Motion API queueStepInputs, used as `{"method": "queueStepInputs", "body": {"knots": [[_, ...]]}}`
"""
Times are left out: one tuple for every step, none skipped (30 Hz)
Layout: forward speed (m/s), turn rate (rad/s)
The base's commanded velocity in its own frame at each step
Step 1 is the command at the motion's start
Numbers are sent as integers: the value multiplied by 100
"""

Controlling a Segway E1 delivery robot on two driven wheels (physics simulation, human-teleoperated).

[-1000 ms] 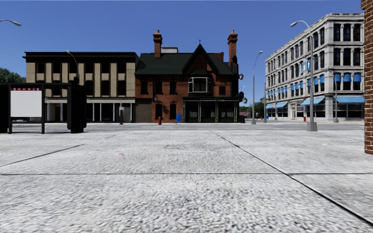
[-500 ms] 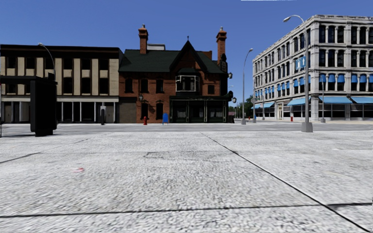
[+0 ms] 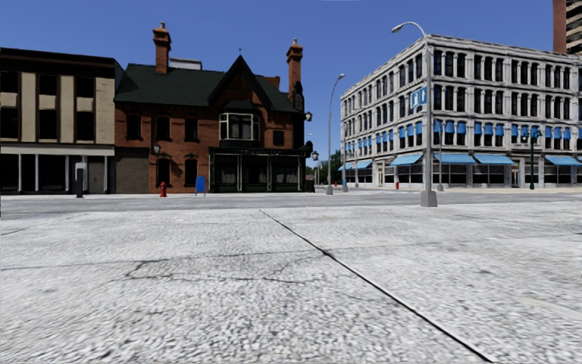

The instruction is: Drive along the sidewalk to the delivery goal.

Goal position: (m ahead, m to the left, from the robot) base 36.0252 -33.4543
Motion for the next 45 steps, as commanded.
{"method": "queueStepInputs", "body": {"knots": [[200, -55], [200, -55], [200, -55], [200, -55], [200, -55], [200, -55], [200, -55], [200, -36], [200, -1], [200, 0], [200, 0], [200, 0], [200, 0], [200, 0], [200, 0], [200, 0], [200, -15], [200, -28], [200, -38], [200, -38], [200, -44], [200, -48], [200, -50], [200, -50], [200, -50], [200, -51], [200, -52], [200, -54], [200, -54], [200, -58], [200, -61], [200, -64], [200, -65], [200, -65], [200, -65], [200, -65], [200, -65], [200, -65], [200, -65], [200, -65], [200, -65], [200, -65], [200, -65], [200, -65], [200, -58]]}}
